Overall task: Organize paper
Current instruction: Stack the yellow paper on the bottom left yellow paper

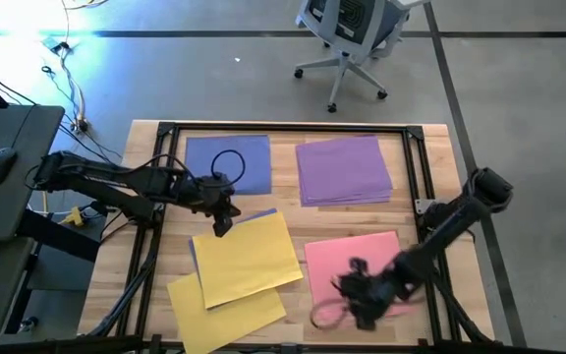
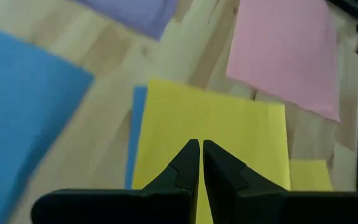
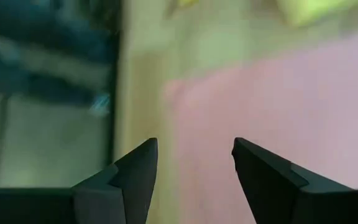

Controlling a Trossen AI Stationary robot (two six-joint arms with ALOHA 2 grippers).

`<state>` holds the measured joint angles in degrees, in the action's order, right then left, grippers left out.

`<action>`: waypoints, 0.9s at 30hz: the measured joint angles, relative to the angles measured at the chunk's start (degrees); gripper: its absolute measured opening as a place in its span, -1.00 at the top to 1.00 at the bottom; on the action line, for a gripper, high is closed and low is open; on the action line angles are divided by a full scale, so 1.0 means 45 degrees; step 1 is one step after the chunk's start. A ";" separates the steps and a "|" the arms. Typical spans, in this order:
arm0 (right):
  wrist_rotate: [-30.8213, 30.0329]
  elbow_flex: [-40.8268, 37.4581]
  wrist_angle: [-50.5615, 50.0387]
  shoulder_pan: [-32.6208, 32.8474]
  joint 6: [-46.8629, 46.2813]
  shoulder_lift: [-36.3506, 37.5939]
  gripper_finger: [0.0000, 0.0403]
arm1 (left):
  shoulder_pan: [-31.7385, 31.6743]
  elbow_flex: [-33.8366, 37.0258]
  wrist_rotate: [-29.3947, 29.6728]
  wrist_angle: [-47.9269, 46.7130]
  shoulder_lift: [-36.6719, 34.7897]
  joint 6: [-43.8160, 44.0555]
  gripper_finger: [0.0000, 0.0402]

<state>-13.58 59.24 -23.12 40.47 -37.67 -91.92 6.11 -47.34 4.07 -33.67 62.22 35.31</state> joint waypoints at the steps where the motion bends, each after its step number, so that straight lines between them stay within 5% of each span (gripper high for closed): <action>1: -0.0042 0.0000 0.0179 -0.0480 0.0974 -0.0001 0.03 | 0.0009 0.0096 -0.0297 -0.0054 0.0003 0.0098 1.00; 6: -0.0036 -0.0005 0.1992 -0.2814 0.4946 -0.0122 0.03 | 0.0939 0.0153 -0.1773 -0.0064 -0.0078 0.0825 1.00; 14: 0.2569 0.0233 0.6578 -0.6108 0.6151 -0.2199 0.11 | 0.4630 0.0771 -0.1536 0.0476 -0.0046 0.4411 1.00; 22: 0.3360 0.4223 0.3809 -0.7072 0.6214 -0.6071 0.34 | 0.6189 0.4335 -0.0179 0.2933 0.0464 0.9498 1.00; 27: 0.3444 0.6373 0.1030 -0.7423 0.5410 -0.7579 0.52 | 0.6142 0.5782 0.0427 0.4014 0.1021 1.0772 1.00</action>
<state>1.92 87.92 -18.48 7.06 -13.32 -126.03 33.75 -21.32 5.99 -15.61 66.82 83.78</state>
